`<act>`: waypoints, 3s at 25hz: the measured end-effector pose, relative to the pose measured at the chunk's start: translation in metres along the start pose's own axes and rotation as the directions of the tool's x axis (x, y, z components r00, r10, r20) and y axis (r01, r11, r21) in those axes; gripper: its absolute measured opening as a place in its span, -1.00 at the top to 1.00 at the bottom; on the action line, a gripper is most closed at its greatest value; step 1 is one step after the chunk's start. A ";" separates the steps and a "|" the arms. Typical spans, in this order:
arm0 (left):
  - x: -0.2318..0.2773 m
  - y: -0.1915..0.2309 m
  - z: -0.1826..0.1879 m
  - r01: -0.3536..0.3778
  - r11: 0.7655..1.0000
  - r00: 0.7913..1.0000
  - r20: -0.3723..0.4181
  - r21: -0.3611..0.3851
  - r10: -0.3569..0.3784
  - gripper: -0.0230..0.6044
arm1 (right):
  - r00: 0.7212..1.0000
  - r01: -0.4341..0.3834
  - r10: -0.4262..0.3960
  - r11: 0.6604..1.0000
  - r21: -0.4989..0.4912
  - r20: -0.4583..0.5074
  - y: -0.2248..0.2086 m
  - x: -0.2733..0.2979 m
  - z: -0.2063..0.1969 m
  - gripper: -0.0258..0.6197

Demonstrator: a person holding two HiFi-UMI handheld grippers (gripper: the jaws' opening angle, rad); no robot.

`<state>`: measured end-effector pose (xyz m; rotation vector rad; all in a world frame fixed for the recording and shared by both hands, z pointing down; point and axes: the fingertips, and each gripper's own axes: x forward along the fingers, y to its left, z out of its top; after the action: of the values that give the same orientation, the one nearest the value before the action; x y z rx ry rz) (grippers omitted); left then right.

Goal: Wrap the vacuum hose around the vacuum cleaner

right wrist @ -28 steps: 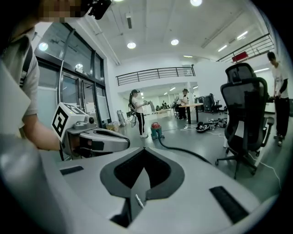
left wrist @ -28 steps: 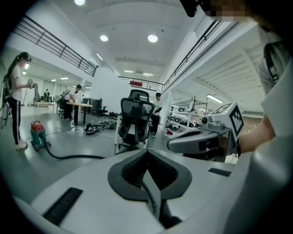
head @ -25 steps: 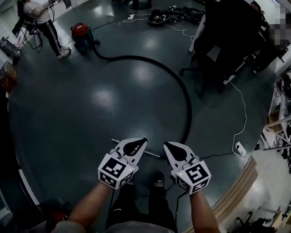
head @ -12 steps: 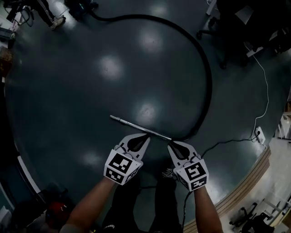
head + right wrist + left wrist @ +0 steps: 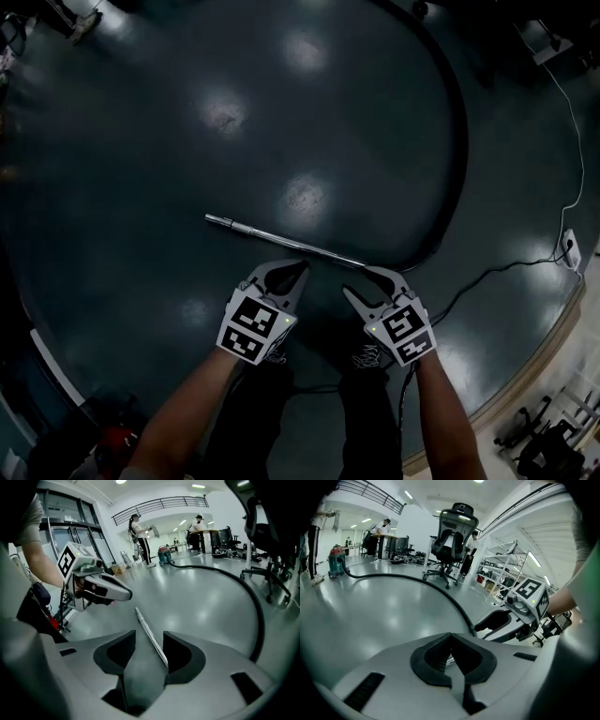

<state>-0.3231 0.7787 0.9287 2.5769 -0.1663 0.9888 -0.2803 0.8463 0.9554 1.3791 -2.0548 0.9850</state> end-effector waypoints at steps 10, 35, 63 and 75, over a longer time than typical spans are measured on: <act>0.086 0.025 -0.109 0.035 0.999 0.997 -0.072 -0.019 -0.036 0.90 | 0.984 -0.035 -0.009 0.970 -0.242 -0.176 -0.050 0.125 -0.116 0.41; 0.092 0.013 -0.104 0.128 0.982 0.981 -0.164 0.141 -0.104 0.80 | 0.898 -0.238 0.075 0.912 -0.335 -0.434 -0.057 0.133 -0.135 0.41; -0.137 -0.123 0.255 0.078 0.903 0.984 -0.178 0.423 -0.002 0.73 | 0.829 -0.425 0.290 0.883 -0.201 -0.477 0.033 -0.231 0.165 0.41; -0.173 -0.184 0.324 0.333 0.789 0.920 -0.360 0.516 -0.153 0.31 | 0.819 -0.455 0.272 0.845 -0.282 -0.506 0.041 -0.319 0.257 0.41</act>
<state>-0.2068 0.8197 0.5369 2.7935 0.6355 1.4854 -0.1946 0.8427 0.5523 0.4843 -2.0383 0.8702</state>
